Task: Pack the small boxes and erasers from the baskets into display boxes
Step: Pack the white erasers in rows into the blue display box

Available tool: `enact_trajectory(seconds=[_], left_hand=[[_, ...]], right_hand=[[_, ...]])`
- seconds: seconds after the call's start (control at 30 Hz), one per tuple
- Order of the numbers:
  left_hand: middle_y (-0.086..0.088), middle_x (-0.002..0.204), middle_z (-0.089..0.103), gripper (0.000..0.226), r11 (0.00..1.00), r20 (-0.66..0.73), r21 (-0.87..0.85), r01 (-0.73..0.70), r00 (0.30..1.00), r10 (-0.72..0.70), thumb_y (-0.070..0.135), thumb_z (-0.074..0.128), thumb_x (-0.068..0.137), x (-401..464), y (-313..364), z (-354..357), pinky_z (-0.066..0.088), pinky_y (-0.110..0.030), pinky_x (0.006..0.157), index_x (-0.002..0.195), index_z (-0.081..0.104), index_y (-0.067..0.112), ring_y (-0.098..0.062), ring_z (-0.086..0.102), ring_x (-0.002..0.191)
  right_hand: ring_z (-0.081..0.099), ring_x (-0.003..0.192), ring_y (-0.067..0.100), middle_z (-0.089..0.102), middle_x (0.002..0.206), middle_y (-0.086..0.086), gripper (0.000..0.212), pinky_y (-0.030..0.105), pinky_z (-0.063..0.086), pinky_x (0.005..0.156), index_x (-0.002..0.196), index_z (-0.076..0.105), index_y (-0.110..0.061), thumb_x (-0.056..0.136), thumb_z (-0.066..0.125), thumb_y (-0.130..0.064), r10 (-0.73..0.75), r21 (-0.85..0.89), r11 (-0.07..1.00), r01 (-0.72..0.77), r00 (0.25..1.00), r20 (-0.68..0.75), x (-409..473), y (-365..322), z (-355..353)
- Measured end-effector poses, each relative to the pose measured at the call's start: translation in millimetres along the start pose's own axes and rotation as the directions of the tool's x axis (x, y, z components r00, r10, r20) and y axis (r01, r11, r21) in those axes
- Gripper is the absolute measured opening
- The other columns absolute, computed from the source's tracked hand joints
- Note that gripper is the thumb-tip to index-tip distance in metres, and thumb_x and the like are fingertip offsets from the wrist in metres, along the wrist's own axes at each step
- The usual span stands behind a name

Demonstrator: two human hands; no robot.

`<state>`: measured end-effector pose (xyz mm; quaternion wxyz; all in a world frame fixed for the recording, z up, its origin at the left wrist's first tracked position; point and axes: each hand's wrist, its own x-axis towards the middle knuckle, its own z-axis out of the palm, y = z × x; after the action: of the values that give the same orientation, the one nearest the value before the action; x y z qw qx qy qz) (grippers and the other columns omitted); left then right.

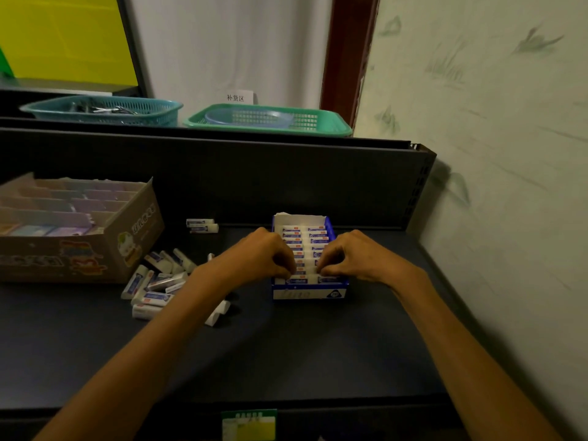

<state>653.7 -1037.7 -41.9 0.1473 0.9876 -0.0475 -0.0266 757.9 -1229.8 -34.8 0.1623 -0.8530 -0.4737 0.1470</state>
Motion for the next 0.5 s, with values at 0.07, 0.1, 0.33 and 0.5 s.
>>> enact_trajectory(seconds=[0.07, 0.1, 0.33, 0.5], left_hand=[[0.008, 0.117, 0.060, 0.022, 1.000, 0.006, -0.004, -0.001, 1.000, 0.001, 0.023, 0.063, 0.087, 0, 1, 0, 0.040, -0.016, 0.085, 0.108, 0.064, 0.025, -0.003, 0.055, 0.108], [0.008, 0.117, 0.060, 0.022, 1.000, 0.010, -0.007, 0.000, 1.000, 0.000, 0.022, 0.063, 0.087, 1, 1, -1, 0.039, -0.016, 0.085, 0.109, 0.064, 0.024, -0.004, 0.054, 0.108], [0.009, 0.115, 0.061, 0.021, 0.999, -0.030, -0.026, -0.020, 0.999, 0.019, 0.024, 0.063, 0.086, -1, -3, 1, 0.038, -0.009, 0.076, 0.107, 0.064, 0.025, 0.004, 0.052, 0.099], [0.005, 0.112, 0.061, 0.025, 1.000, -0.214, 0.001, -0.019, 0.977, 0.019, 0.028, 0.061, 0.088, -10, -9, -7, 0.039, -0.012, 0.078, 0.112, 0.061, 0.022, 0.001, 0.053, 0.096]], right_hand=[[0.055, 0.112, 0.008, 0.061, 0.121, -0.004, 0.019, 0.033, 0.051, 0.094, 0.105, 0.068, -0.023, 0.085, 0.067, -0.021, 0.010, 0.016, 1.000, -0.010, 1.000, 0.010, 0, 0, 0], [0.054, 0.112, 0.008, 0.060, 0.121, -0.004, 0.020, 0.033, 0.051, 0.094, 0.105, 0.068, -0.023, 0.085, 0.067, -0.021, 0.011, 0.015, 1.000, -0.011, 1.000, 0.015, 0, 0, 0], [0.053, 0.111, 0.006, 0.059, 0.121, -0.005, 0.019, 0.029, 0.050, 0.092, 0.106, 0.067, -0.023, 0.086, 0.066, -0.022, 0.010, -0.002, 1.000, -0.010, 0.999, 0.031, 1, 0, -2], [0.054, 0.099, 0.003, 0.057, 0.114, -0.005, 0.021, 0.026, 0.050, 0.086, 0.109, 0.064, -0.023, 0.088, 0.064, -0.026, -0.047, -0.007, 0.999, 0.047, 0.993, -0.113, 9, -9, -2]])
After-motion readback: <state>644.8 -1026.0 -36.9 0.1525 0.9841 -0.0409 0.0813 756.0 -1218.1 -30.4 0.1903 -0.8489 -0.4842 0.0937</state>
